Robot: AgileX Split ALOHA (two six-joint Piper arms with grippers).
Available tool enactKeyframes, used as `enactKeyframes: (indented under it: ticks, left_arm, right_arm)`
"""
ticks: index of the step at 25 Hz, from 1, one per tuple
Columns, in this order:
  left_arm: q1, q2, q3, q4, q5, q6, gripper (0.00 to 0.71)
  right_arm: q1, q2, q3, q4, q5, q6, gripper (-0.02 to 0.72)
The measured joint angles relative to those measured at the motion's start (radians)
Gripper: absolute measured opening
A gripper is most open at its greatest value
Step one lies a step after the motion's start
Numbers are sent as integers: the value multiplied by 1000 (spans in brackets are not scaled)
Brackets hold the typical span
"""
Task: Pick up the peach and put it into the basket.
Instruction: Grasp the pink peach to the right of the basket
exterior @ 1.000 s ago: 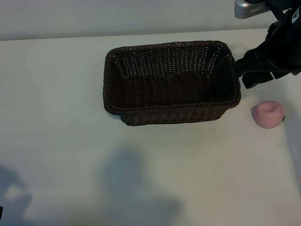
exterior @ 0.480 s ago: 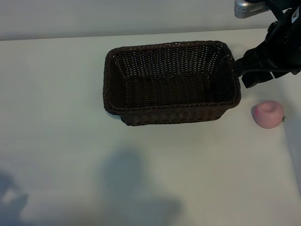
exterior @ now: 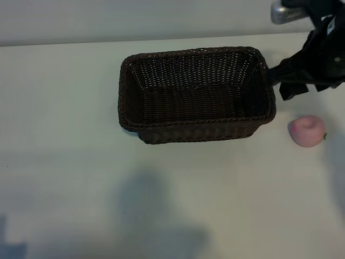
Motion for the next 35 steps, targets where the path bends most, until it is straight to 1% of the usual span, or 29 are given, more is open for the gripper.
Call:
enactKeyframes:
  ticks: [1,3,5,9,12,15,21,29,32,35]
  left_arm:
    - [20,0,0,0,0,0,482]
    - [37,0,0,0,0,0,482]
    - [39,0,0,-1,0,0,482]
    - [41,0,0,-1,0,0,482]
    - [41,0,0,-1,0,0,482]
    - [41,0,0,-1,0,0,482]
    - [41,0,0,-1,0,0,482]
    - [41,0,0,-1,0,1,482]
    - [41,0,0,-2,0,1,482]
    - [41,0,0,-1,0,1,482]
  right_arm:
    - [0,14,10,-6,-14,12,558]
    - [0,46,32,-30,-43,40,558]
    - [-7,89,54,-48,-71,62,558]
    - [-57,179,63,-55,-89,78,558]
    - [-101,217,64,-58,-105,79,558]
    - [-123,235,71,-60,-121,76,558]
    - [-125,265,72,-60,-165,74,558]
    - [-127,363,72,-63,-191,71,558]
    - [-132,379,70,-52,-193,66,558]
    - [-134,390,64,-44,-189,58,527]
